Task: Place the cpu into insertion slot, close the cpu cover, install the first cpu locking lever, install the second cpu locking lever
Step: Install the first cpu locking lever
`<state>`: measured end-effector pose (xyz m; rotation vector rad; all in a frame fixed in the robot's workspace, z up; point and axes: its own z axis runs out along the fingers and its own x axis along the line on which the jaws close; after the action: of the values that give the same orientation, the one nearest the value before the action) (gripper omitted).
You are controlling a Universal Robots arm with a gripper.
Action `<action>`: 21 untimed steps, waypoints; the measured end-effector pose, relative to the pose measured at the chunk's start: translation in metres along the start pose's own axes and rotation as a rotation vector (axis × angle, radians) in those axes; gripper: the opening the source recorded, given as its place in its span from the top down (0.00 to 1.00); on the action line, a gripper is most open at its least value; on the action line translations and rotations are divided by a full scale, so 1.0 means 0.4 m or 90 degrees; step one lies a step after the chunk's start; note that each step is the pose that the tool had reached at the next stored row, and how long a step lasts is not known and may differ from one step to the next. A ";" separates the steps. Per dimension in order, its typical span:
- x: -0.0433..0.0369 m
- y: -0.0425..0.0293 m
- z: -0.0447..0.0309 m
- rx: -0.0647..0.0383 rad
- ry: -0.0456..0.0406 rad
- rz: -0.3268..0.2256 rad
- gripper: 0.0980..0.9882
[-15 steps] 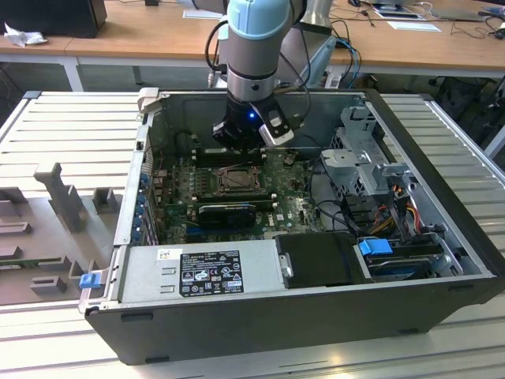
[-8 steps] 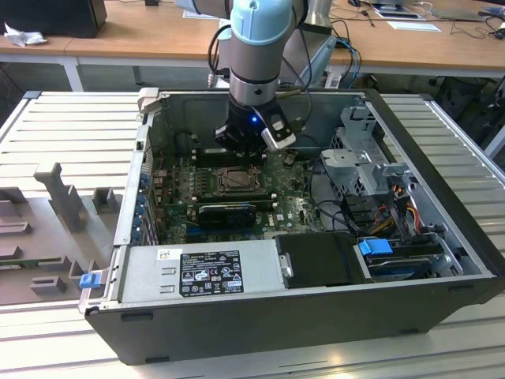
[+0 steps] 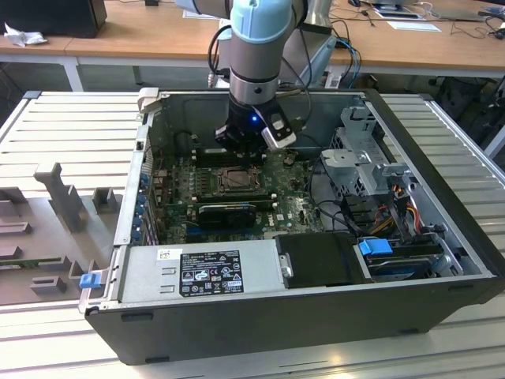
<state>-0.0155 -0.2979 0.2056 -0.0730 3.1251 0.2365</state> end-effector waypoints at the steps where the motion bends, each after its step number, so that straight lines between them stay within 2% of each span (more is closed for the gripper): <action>1: 0.000 0.000 0.000 0.001 -0.0001 0.000 0.99; 4: -0.001 0.000 0.004 0.008 0.0005 0.000 0.99; 8: -0.002 -0.001 0.010 0.010 0.0007 0.000 0.99; 9: -0.003 0.000 0.014 0.009 -0.0002 0.000 0.99; 13: -0.002 -0.001 0.013 0.011 0.0007 0.000 0.99; 14: -0.002 0.000 0.010 0.011 0.0006 0.000 0.99; 17: -0.003 0.006 -0.032 0.011 0.0005 0.000 0.99; 21: -0.003 0.003 -0.038 0.011 0.0006 0.000 0.99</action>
<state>-0.0145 -0.2990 0.2208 -0.0733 3.1275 0.2099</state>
